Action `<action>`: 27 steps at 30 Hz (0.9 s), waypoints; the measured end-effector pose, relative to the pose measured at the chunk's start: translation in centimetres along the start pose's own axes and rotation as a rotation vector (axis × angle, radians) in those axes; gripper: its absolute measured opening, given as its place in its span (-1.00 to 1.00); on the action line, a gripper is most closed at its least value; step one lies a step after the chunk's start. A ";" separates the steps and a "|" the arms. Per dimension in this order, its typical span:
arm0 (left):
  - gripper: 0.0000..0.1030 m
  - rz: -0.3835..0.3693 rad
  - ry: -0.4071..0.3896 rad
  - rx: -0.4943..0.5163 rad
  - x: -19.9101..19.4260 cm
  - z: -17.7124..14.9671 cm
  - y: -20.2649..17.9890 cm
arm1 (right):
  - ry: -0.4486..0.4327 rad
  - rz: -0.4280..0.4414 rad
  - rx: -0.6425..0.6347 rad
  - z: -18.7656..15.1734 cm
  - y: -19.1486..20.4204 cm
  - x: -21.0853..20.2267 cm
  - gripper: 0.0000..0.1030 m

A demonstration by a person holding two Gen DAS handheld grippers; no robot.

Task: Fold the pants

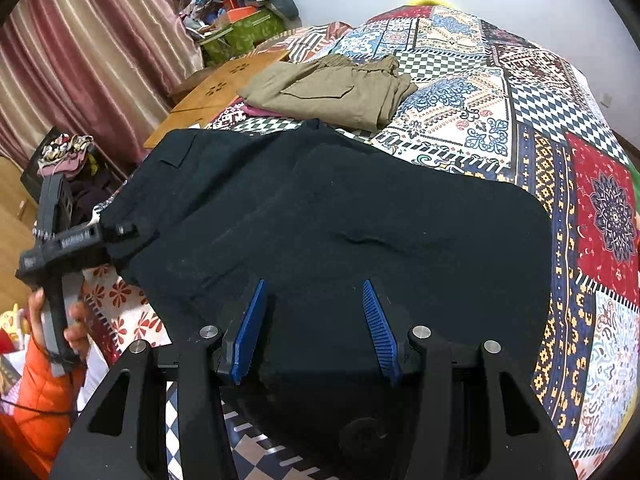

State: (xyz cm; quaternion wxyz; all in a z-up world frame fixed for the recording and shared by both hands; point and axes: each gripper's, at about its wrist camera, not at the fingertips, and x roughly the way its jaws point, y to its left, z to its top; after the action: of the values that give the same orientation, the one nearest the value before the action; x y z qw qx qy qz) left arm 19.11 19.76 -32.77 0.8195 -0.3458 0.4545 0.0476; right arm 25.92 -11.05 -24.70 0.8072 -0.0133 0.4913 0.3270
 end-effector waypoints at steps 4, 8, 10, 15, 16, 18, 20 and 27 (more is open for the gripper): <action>0.37 0.000 -0.016 0.042 -0.5 0.9 -1.0 | 0.015 -0.010 -0.014 -0.1 0.0 0.5 -0.08; 0.23 -0.035 -0.076 0.055 -1.7 1.5 -1.5 | 0.027 -0.022 -0.029 -0.2 0.1 0.8 -0.08; 0.03 -0.032 -0.081 0.035 -1.6 2.2 -1.1 | 0.030 -0.030 -0.035 -0.1 0.2 0.9 -0.07; -0.19 0.009 -0.044 -0.026 0.4 3.2 1.0 | 0.031 -0.043 -0.046 -0.2 0.5 0.9 -0.07; -0.19 0.004 -0.044 -0.027 0.5 3.3 1.2 | 0.031 -0.042 -0.045 -0.2 0.5 0.9 -0.07; -0.20 0.006 -0.046 -0.026 0.5 3.4 1.2 | 0.032 -0.041 -0.044 -0.2 0.4 1.0 -0.07; -0.31 0.025 -0.052 -0.022 0.6 3.7 1.0 | 0.032 -0.042 -0.044 -0.2 0.4 0.9 -0.07; -0.53 0.223 -0.138 0.222 -0.3 2.9 -3.8 | 0.033 -0.050 -0.058 0.2 0.7 0.2 -0.07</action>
State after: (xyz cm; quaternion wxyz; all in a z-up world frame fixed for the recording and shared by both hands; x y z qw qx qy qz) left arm 22.47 18.74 -29.52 0.8715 -0.1966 0.4352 0.1113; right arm 25.76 -10.29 -24.57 0.8061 -0.0544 0.4943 0.3208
